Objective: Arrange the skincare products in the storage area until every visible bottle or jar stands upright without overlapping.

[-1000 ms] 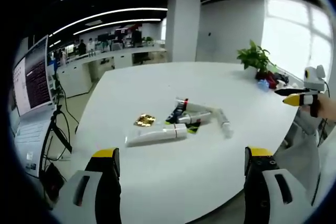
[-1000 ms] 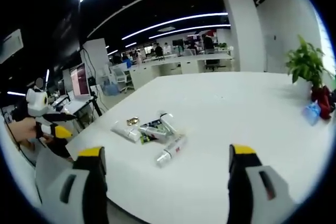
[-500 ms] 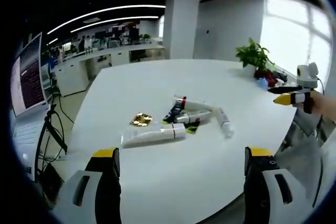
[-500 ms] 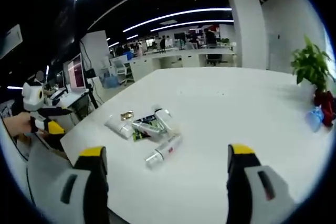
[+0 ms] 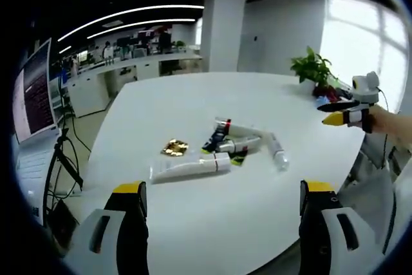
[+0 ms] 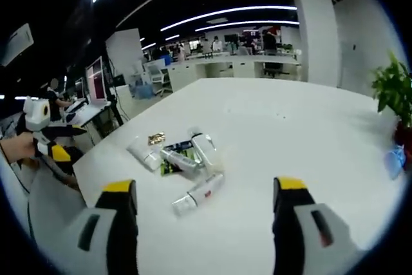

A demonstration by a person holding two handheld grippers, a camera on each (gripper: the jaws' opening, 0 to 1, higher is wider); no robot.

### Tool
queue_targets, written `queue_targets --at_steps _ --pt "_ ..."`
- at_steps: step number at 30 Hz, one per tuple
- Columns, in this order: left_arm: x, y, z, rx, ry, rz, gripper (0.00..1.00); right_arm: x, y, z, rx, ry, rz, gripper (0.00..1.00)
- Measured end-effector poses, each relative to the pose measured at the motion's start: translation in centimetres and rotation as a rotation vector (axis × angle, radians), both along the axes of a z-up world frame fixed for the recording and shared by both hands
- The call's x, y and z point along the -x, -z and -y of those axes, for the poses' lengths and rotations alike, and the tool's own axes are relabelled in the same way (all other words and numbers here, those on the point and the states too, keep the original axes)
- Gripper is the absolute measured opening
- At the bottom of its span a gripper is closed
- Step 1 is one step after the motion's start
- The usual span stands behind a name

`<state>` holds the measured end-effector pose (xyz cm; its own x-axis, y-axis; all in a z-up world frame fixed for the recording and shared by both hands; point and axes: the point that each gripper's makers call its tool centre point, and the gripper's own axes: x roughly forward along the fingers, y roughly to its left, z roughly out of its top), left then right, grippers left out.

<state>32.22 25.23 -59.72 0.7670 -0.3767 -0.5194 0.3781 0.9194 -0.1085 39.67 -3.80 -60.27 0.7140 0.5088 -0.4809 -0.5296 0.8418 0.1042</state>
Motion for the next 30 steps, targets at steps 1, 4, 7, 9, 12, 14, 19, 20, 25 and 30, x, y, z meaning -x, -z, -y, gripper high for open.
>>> queue_targets --at_steps 1,4,7,9,12,14,19,20,25,30 --pt "0.0 0.0 0.0 0.002 0.0 0.0 0.97 -0.3 0.2 -0.2 0.005 -0.008 -0.003 0.87" --pt "-0.2 0.1 0.2 0.008 0.002 -0.005 0.97 -1.0 0.5 -0.5 0.013 -0.027 -0.018 0.86" --pt "-0.2 0.3 0.4 0.01 0.008 -0.01 0.97 -1.8 0.9 -0.9 0.038 -0.059 -0.031 0.84" --pt "-0.2 0.5 0.4 0.013 0.008 -0.014 0.97 -2.4 1.2 -1.2 0.055 -0.083 -0.036 0.83" --pt "-0.1 0.7 0.3 0.013 0.007 -0.021 0.97 -3.3 1.3 -1.6 0.074 -0.11 -0.037 0.82" --pt "-0.2 0.8 0.1 0.015 0.002 -0.023 0.97 -4.0 1.5 -1.9 0.083 -0.131 -0.039 0.8" --pt "-0.2 1.0 -0.2 0.017 -0.008 -0.027 0.97 -5.7 1.8 -3.0 0.089 -0.182 -0.055 0.76" --pt "-0.2 1.1 -0.2 0.018 -0.009 -0.029 0.97 -5.9 1.8 -3.3 0.095 -0.195 -0.056 0.74" --pt "-0.1 1.6 0.1 0.025 -0.008 -0.04 0.97 -7.3 2.6 -4.7 0.124 -0.26 -0.08 0.67" --pt "0.0 2.2 0.0 0.034 -0.013 -0.053 0.97 -8.3 3.5 -6.1 0.161 -0.32 -0.094 0.66"
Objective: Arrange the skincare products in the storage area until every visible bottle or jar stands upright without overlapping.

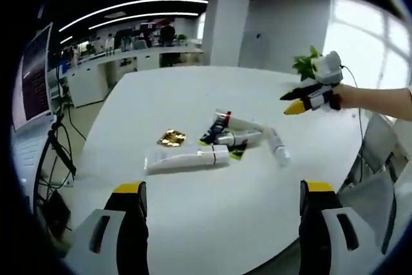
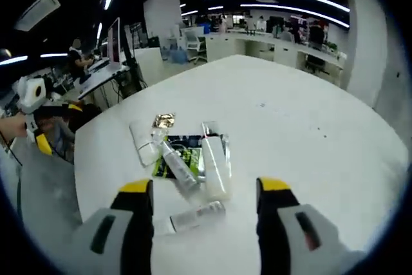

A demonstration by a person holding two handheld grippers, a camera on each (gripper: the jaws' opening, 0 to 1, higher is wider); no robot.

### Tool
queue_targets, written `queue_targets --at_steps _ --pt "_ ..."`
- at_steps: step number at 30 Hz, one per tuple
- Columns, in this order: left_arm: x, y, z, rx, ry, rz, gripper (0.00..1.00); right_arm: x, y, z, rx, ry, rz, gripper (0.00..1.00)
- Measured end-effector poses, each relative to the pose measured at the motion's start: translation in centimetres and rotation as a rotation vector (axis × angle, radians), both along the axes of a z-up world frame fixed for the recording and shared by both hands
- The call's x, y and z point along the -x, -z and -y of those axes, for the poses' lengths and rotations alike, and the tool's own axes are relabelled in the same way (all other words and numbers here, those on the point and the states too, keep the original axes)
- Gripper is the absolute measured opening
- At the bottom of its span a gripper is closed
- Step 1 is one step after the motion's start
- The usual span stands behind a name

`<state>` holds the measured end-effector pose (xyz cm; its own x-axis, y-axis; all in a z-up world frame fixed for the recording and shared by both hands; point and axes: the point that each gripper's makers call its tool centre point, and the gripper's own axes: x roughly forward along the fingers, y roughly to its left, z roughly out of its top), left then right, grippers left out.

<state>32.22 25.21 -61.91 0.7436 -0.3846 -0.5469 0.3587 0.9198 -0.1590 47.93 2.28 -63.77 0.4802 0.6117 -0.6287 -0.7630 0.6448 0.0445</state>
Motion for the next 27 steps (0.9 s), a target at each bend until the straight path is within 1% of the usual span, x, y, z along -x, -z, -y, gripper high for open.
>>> queue_targets --at_steps 8,13,19,21,24,27 --pt "-0.4 0.4 -0.8 -0.004 -0.016 -0.009 0.97 -1.9 1.4 -1.5 0.036 -0.048 -0.027 0.65" --pt "-0.8 0.5 -0.8 -0.003 -0.018 -0.009 0.97 -3.2 2.9 -2.3 0.076 -0.081 -0.057 0.62" --pt "-1.0 0.7 -0.9 0.0 -0.025 -0.009 0.97 -4.0 4.2 -3.2 0.114 -0.116 -0.084 0.58" --pt "-1.0 0.8 -1.0 0.002 -0.027 -0.01 0.97 -4.3 4.5 -3.7 0.121 -0.127 -0.091 0.57" --pt "-0.9 1.1 -1.1 0.002 -0.029 -0.014 0.97 -4.5 5.3 -4.4 0.125 -0.121 -0.142 0.57" --pt "-0.8 1.3 -1.1 0.006 -0.032 -0.019 0.97 -5.1 6.2 -4.6 0.17 -0.118 -0.164 0.52"
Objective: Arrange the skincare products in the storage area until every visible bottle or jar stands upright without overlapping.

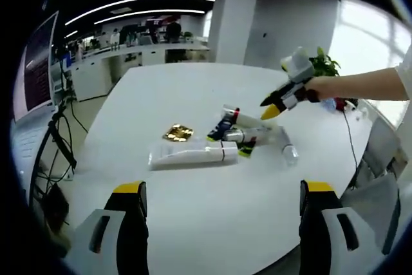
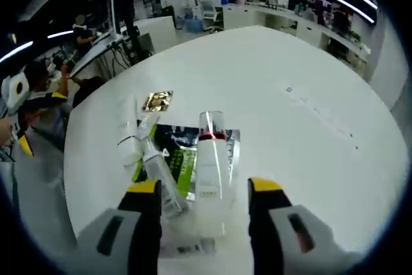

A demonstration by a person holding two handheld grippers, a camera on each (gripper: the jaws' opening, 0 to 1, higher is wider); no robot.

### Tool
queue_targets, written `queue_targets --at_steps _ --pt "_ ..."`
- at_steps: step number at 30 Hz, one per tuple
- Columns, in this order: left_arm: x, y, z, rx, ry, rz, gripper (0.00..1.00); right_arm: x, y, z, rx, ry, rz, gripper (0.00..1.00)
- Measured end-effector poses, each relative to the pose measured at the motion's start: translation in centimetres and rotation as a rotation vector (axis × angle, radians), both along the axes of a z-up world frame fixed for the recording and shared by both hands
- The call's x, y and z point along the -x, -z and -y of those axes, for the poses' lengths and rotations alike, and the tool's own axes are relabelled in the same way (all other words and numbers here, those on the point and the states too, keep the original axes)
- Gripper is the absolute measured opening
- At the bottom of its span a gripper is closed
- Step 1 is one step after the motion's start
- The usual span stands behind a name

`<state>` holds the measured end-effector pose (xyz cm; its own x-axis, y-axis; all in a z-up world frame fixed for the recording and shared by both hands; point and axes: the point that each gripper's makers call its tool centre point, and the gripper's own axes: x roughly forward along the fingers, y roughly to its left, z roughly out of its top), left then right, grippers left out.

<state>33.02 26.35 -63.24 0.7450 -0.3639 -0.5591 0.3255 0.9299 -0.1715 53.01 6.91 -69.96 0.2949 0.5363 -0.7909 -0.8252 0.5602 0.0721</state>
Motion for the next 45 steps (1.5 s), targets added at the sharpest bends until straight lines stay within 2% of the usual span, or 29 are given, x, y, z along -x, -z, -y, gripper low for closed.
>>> queue_targets --at_steps 5,14,21,31,37,45 --pt "0.1 0.1 0.0 0.006 -0.002 -0.001 0.97 -0.5 1.4 -1.2 0.014 0.009 -0.051 0.51" --pt "0.3 0.5 -0.7 0.005 -0.018 -0.009 0.97 -1.5 3.3 -2.2 0.067 0.005 -0.08 0.45" --pt "0.3 0.4 -1.4 -0.001 -0.025 -0.013 0.97 -2.1 3.7 -3.2 0.072 0.007 -0.082 0.4" --pt "0.0 0.3 -1.5 -0.002 -0.03 -0.01 0.97 -2.7 4.1 -3.4 0.105 0.008 -0.083 0.33" --pt "0.1 0.5 -1.2 0.004 -0.027 -0.017 0.97 -2.5 4.4 -3.6 0.126 -0.013 -0.1 0.31" --pt "0.1 0.5 -1.1 0.005 -0.025 -0.017 0.97 -2.4 4.4 -3.5 0.157 -0.039 -0.08 0.3"
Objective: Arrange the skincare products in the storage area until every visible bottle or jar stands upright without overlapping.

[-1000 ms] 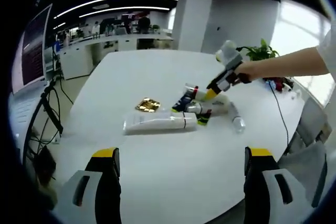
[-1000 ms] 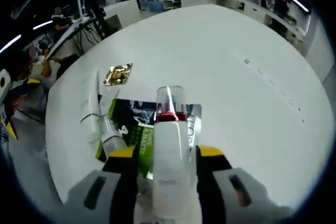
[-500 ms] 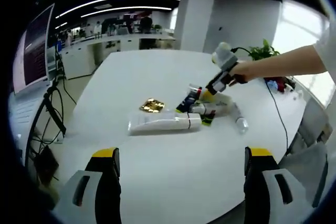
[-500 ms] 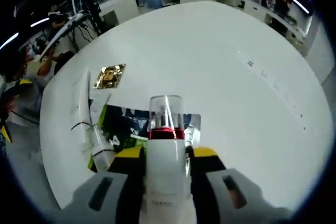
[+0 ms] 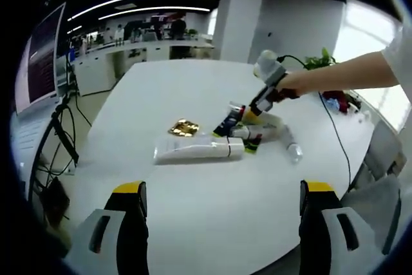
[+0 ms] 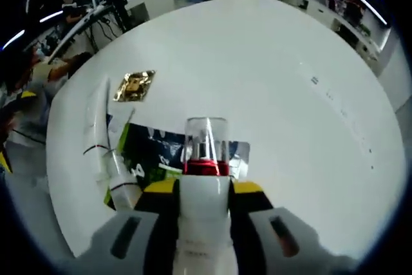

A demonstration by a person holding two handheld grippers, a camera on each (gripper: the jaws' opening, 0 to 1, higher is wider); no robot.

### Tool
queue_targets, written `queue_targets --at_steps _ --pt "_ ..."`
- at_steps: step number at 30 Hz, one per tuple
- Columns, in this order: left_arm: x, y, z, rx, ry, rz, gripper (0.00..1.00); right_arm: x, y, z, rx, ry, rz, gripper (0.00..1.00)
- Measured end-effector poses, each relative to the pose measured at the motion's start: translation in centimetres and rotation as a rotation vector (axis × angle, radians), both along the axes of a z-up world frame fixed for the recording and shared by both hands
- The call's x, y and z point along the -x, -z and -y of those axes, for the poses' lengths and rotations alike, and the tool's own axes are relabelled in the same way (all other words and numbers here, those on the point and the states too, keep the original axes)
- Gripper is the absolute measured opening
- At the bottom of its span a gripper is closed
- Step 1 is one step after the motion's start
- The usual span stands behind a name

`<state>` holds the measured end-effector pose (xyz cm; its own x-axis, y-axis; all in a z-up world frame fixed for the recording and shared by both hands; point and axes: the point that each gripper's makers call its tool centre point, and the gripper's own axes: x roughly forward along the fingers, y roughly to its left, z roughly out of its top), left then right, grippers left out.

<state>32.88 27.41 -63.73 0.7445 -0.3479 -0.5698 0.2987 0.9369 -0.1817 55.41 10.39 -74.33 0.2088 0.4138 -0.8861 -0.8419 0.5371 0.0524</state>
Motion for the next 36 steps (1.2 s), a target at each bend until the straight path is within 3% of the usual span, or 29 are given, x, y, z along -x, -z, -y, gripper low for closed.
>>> queue_targets --at_steps 11,21,36 --pt "-0.1 -0.6 0.6 -0.004 0.02 0.015 0.97 -0.2 -0.9 0.4 -0.01 0.029 0.077 0.29" --pt "0.1 -1.0 0.9 -0.002 0.031 0.026 0.97 -1.1 -3.7 1.8 -0.073 0.084 0.119 0.28" --pt "0.2 -1.4 1.7 0.003 0.047 0.035 0.97 -0.5 -6.9 4.5 -0.141 0.133 0.189 0.28"
